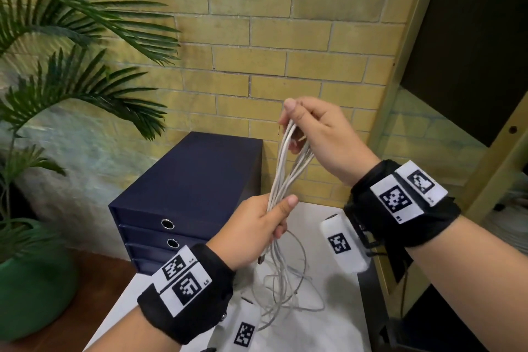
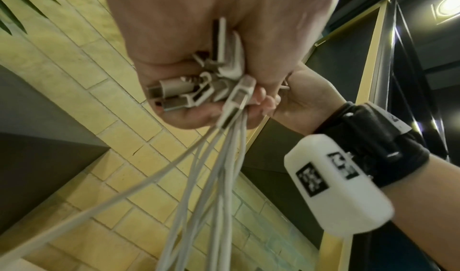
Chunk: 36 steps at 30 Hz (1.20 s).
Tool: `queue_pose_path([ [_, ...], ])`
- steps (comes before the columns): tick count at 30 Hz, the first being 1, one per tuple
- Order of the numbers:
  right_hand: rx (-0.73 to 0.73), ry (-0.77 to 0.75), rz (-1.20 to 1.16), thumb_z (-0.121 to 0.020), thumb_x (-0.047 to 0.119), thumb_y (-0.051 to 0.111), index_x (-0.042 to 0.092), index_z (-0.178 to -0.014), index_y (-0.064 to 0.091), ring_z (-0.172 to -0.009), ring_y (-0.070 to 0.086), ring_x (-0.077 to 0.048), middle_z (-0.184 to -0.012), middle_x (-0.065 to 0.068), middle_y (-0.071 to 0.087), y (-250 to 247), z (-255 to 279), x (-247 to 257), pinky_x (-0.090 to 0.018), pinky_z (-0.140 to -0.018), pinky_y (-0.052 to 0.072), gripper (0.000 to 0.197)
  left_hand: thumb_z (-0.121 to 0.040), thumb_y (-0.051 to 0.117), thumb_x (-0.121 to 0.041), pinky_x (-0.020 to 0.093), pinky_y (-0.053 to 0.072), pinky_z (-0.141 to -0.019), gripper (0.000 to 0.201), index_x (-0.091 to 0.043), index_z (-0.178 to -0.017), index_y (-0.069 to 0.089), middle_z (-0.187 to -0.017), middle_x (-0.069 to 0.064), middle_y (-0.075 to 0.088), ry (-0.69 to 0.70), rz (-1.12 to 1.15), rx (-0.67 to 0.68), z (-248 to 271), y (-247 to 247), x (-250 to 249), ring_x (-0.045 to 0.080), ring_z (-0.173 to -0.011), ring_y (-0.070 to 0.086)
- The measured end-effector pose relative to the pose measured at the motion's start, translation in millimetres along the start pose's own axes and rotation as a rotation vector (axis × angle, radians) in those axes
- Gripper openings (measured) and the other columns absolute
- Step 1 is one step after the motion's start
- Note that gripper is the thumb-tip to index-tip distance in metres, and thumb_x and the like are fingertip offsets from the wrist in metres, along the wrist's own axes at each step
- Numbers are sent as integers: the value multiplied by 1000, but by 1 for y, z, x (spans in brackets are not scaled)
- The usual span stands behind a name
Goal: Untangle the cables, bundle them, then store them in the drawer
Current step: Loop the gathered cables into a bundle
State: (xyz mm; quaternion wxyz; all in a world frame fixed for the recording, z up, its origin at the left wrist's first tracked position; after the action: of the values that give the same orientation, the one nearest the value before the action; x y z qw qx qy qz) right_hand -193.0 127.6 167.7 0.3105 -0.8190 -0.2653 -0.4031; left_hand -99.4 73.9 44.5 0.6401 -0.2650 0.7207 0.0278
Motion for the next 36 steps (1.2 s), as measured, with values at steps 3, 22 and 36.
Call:
queue_pose_path([
  [3, 15, -6, 142, -97, 27, 46, 16, -80, 63, -50, 44, -16, -54, 3, 42, -4, -2, -2, -27, -51, 41, 27, -85, 47, -56, 22, 38, -54, 47, -15, -62, 46, -47, -8, 50, -22, -16, 1, 0, 0, 2, 9, -48, 43],
  [22, -106, 184, -631, -100, 32, 38, 14, -75, 45, -36, 20, -6, -43, 9, 25, 19, 8, -13, -15, -39, 17, 32, -76, 49, -68, 20, 34, -49, 51, -23, -55, 57, -39, -13, 42, -30, -117, -20, 7, 4, -2, 2, -40, 40],
  [36, 478, 332, -279, -84, 39, 49, 26, -134, 29, -110, 57, -35, -126, -18, 53, 76, 77, -75, -30, -88, 51, 56, -95, 45, -46, 25, 42, -49, 54, -6, -62, 59, -51, 7, 53, -75, 160, -250, 1, -27, -1, 16, -47, 50],
])
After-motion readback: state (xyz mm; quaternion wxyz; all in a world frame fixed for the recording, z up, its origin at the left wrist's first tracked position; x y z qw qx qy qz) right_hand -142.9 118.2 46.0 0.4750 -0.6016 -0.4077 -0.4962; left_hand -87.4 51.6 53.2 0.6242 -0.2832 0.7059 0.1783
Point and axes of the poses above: each hand's wrist, its own z-axis away from the middle knuckle, its own y-axis out of the palm, x = y × z, the point moved 7 cm from there along -z, towards the middle knuckle
